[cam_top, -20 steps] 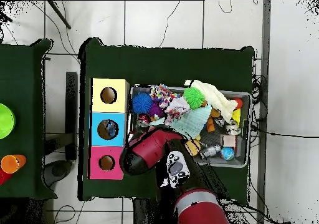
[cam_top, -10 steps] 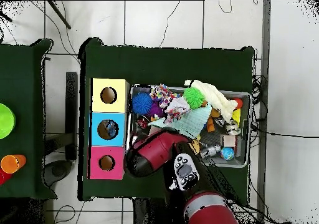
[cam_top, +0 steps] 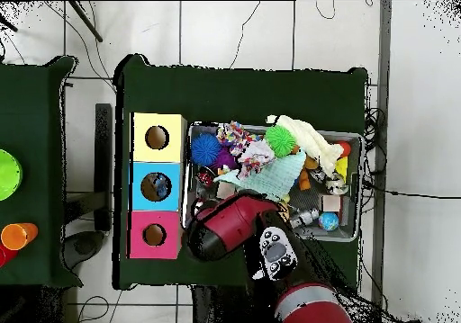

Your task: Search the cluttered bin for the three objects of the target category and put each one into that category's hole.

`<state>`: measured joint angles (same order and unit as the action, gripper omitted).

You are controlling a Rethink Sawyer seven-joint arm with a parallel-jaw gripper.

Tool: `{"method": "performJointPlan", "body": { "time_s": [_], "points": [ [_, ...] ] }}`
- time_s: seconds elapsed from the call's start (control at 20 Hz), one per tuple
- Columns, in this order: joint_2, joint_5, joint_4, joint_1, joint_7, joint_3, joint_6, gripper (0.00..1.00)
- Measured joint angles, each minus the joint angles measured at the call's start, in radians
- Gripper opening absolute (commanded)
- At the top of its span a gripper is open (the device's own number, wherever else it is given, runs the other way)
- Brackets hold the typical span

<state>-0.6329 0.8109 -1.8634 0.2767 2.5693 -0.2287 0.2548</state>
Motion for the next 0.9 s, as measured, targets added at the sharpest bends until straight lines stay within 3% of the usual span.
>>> {"method": "performJointPlan", "body": {
  "time_s": [0.45,0.9],
  "points": [
    [0.022,0.000,-0.021,-0.071,0.000,0.018,0.000,1.00],
    [0.073,0.001,-0.020,-0.092,0.000,0.038,-0.007,1.00]
  ]
}}
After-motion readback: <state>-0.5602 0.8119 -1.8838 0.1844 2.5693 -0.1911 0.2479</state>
